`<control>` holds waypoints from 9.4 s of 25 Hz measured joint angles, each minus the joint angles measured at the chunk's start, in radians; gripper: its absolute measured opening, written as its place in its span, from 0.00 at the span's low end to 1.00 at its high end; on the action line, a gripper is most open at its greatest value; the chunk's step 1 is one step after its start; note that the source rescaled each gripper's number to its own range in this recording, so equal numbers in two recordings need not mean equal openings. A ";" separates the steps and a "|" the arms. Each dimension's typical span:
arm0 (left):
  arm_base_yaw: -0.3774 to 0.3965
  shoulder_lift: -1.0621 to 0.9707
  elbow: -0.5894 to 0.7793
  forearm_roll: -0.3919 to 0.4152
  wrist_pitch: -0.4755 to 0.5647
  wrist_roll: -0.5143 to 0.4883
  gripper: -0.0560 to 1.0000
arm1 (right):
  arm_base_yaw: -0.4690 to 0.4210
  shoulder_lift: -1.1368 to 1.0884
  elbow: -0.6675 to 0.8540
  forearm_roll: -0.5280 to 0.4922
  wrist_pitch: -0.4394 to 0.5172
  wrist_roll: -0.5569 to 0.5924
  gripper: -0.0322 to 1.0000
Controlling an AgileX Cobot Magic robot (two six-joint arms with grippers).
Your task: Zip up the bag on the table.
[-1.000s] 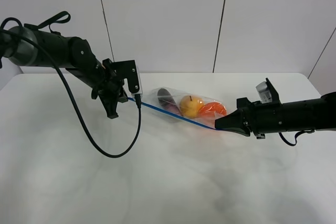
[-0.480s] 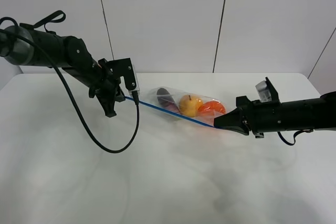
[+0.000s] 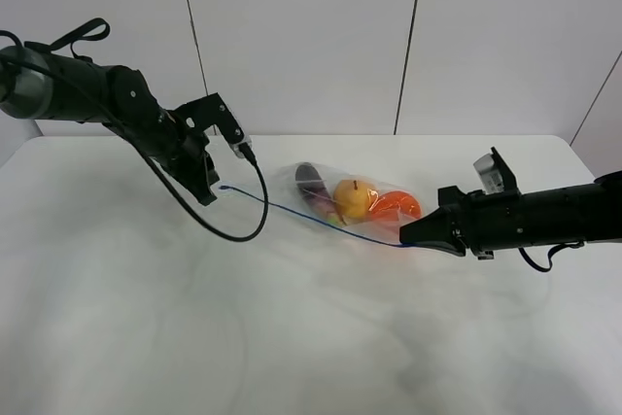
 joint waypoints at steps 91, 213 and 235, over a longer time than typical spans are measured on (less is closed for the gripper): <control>0.344 -0.517 -0.057 0.060 0.683 -0.707 1.00 | 0.000 0.000 0.000 -0.022 -0.003 -0.001 0.03; 0.251 -1.867 0.724 0.080 0.787 -0.811 1.00 | 0.000 -0.057 -0.418 -1.587 -0.074 1.302 1.00; 0.251 -1.867 0.724 0.080 0.787 -0.812 1.00 | 0.000 -0.564 -0.418 -1.369 0.034 1.186 1.00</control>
